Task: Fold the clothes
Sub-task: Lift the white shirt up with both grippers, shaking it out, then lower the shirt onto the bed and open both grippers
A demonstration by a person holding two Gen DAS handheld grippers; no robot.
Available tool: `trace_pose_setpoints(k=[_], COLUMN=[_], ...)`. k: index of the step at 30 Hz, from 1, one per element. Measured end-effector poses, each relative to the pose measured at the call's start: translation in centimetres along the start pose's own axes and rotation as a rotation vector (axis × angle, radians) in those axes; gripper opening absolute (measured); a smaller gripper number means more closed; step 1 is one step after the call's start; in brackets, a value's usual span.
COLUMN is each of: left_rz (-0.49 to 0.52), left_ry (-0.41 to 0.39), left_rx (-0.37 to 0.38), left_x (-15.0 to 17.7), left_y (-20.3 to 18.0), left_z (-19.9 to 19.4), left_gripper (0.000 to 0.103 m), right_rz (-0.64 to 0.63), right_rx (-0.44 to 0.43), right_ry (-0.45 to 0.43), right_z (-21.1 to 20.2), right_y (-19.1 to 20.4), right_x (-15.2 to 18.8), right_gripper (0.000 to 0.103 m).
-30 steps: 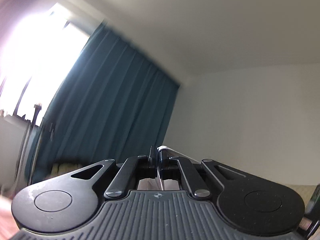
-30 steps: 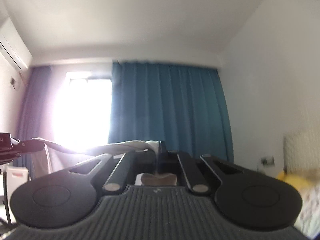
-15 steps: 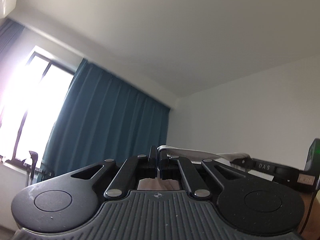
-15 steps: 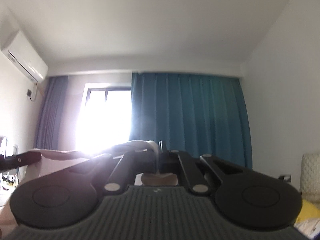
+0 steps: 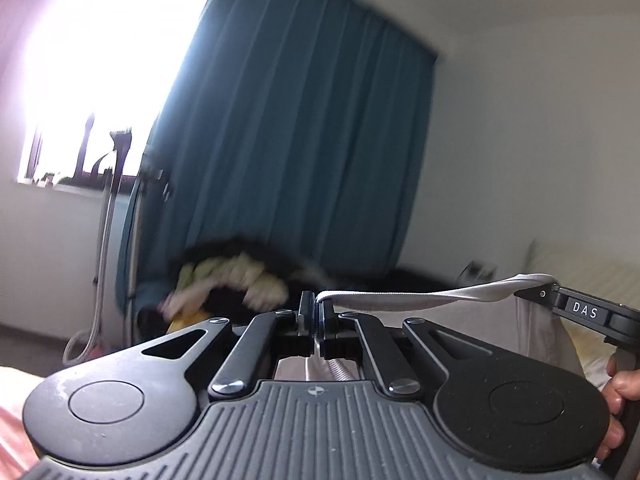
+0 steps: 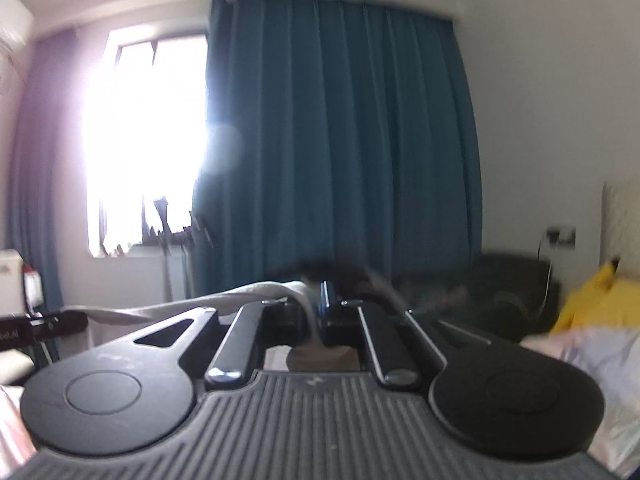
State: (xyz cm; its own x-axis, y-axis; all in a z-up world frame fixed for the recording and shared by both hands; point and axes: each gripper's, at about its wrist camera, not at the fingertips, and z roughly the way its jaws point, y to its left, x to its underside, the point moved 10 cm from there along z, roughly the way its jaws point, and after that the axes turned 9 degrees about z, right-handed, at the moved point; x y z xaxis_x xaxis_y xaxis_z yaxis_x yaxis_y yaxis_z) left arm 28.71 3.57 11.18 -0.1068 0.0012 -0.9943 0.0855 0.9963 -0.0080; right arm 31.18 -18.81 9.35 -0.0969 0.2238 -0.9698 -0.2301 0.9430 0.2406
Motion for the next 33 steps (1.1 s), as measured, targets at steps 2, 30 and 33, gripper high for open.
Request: trace_pose_setpoints(k=[2, 30, 33], left_rz=[0.019, 0.057, 0.026], left_ry=[0.053, 0.43, 0.405], left_rx=[-0.024, -0.011, -0.006], left_x=[2.9, 17.5, 15.1], left_y=[0.8, 8.2, 9.1], left_z=[4.7, 24.8, 19.7], left_gripper=[0.003, 0.083, 0.083], right_rz=[0.007, 0.118, 0.142], right_rx=[0.025, -0.019, -0.032], right_ry=[0.067, 0.449, 0.401], right_z=[5.6, 24.4, 19.0], right_y=[-1.6, -7.0, -6.4], right_x=[3.6, 19.1, 15.7], right_gripper=[0.008, 0.09, 0.09])
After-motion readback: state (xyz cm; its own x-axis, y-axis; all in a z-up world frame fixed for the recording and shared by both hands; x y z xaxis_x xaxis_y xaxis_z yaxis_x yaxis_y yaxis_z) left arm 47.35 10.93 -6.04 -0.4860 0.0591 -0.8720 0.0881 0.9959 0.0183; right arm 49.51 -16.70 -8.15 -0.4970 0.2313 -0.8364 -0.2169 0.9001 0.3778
